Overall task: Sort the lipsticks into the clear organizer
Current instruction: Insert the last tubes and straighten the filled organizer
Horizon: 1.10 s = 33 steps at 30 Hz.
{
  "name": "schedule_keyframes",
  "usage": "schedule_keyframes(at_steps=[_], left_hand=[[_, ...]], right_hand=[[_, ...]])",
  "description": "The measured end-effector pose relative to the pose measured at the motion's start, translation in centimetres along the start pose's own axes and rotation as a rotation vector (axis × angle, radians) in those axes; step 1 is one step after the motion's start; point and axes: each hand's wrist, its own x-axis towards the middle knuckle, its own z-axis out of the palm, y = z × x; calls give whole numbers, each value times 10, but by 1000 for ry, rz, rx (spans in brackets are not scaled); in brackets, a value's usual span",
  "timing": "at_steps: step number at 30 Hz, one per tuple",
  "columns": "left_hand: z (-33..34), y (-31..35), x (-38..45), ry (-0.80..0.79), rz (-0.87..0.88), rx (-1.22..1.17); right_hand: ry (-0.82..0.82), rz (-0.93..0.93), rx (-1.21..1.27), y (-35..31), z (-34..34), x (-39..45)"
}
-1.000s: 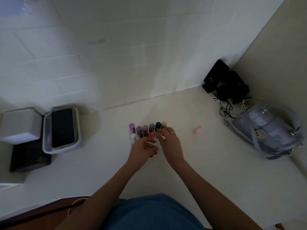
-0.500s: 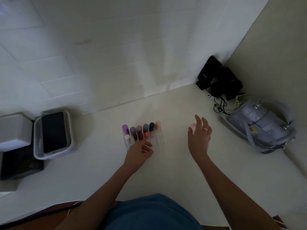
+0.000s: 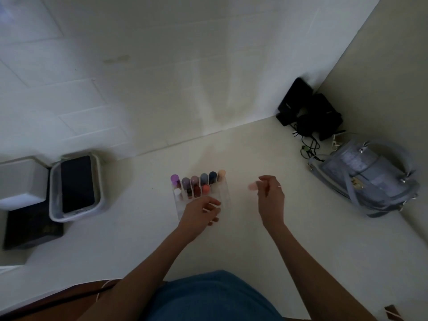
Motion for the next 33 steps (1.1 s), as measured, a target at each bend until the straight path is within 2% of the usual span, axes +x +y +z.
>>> schedule_keyframes(at_steps=[4, 7, 14, 19, 22, 25, 27, 33], left_hand=[[9, 20, -7, -141, -85, -261], [7, 23, -10, -137, -155, -416], [-3, 14, -15, -190, -196, -516], [-11, 10, -14, -112, -127, -492], [-11, 8, -14, -69, -117, -498], [-12, 3, -12, -39, -140, -474], [-15, -3, -11, -14, -132, -399], [-29, -21, -11, 126, -84, -183]], right_hand=[[-125, 148, 314, -14, 4, -26], [-221, 211, 459, -11, 2, -40], [-430, 260, 605, -13, 0, -48], [-473, 332, 734, -19, 10, -50], [-422, 267, 648, -23, 14, -49], [-235, 73, 402, -32, 15, -37], [-171, -9, 292, -39, 17, -29], [-258, -234, 6, -41, 38, -17]])
